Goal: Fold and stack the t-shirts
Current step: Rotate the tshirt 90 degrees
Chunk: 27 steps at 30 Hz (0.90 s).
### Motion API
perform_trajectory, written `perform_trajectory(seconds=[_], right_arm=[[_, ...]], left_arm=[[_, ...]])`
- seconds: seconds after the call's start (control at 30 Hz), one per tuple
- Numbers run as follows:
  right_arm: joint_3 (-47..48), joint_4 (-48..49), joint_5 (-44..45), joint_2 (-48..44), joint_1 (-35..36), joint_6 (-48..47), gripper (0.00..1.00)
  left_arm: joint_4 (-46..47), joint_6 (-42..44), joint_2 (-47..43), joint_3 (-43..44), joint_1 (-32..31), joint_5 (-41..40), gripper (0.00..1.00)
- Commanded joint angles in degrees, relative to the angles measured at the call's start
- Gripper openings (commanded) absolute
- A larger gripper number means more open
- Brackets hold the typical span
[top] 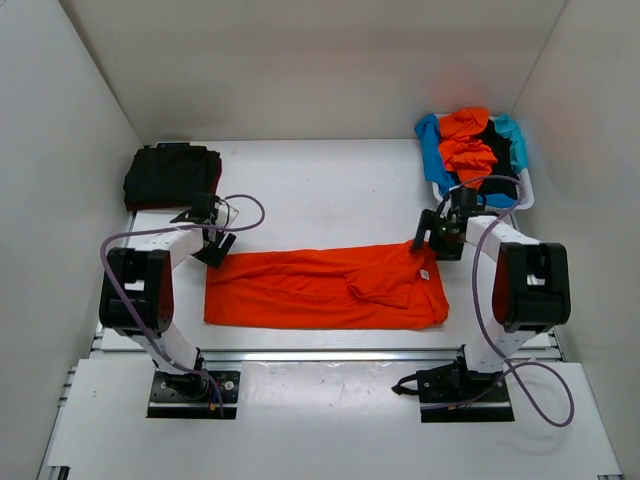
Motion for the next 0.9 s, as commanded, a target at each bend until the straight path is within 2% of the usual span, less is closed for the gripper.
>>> perform_trajectory(seconds=[0.0, 0.03, 0.07, 0.1, 0.17, 0.27, 0.33, 0.43, 0.57, 0.6, 0.63, 0.67, 0.73, 0.77, 0.8, 0.87], right_arm=[[4.1, 1.4, -0.4, 3.0, -0.3, -2.2, 0.5], [5.2, 0.5, -0.9, 3.8, -0.3, -2.4, 0.34], [6.6, -1.0, -0.6, 5.3, -0.1, -2.7, 0.07], [6.7, -1.5, -0.4, 5.9, 0.4, -3.0, 0.0], [8.1, -2.8, -0.2, 6.3, 1.0, -4.4, 0.0], [11.1, -3.0, -0.6, 6.6, 4.2, -6.8, 0.0], [15.3, -4.2, -0.1, 9.0, 5.4, -7.2, 0.0], [25.0, -6.4, -0.6, 14.8, 7.3, -7.3, 0.0], [43.5, -11.3, -0.6, 26.5, 9.3, -8.1, 0.01], [49.2, -12.7, -0.3, 27.9, 9.9, -8.2, 0.02], [52.8, -13.1, -0.6, 29.9, 10.4, -8.2, 0.2], [54.2, -13.5, -0.7, 31.3, 10.3, -7.8, 0.44], [57.6, -13.7, -2.1, 32.5, 10.2, -7.9, 0.61], [57.7, -13.8, -2.3, 32.2, 10.2, -8.5, 0.68], [58.2, -13.7, -2.1, 32.2, 10.0, -8.6, 0.7], [57.4, -14.0, -1.3, 30.0, 9.3, -8.6, 0.75]], left_arm=[[2.6, 2.2, 0.6, 0.4, 0.4, -0.5, 0.84], [3.1, 3.1, 0.9, -0.3, -0.4, -1.6, 0.8], [4.2, 4.0, 0.6, -1.9, -0.7, -2.2, 0.76], [5.1, 4.6, 0.6, -3.4, -1.5, -3.8, 0.7], [6.0, 5.1, 0.8, -4.7, -0.7, -4.0, 0.58], [4.7, 6.1, 0.4, -5.3, 1.4, -3.6, 0.29], [3.0, 7.4, -0.9, -6.1, 2.4, -2.9, 0.2], [1.0, 8.6, -2.6, -7.2, 3.7, -2.5, 0.13], [-2.6, 7.6, -5.4, -7.0, 4.4, -2.0, 0.12], [-2.9, 7.0, -5.9, -6.8, 4.5, -1.8, 0.13], [-4.0, 6.2, -6.9, -6.2, 4.6, -1.8, 0.14], [-4.6, 5.3, -7.9, -5.4, 6.6, -2.5, 0.18], [-5.4, 3.1, -9.5, -3.5, 7.8, -2.6, 0.31], [-6.0, 2.6, -10.2, -2.4, 8.6, -3.1, 0.42], [-6.2, 2.1, -10.3, -1.9, 8.9, -2.7, 0.5], [-6.3, 0.8, -11.3, 0.2, 9.5, -2.1, 0.59]])
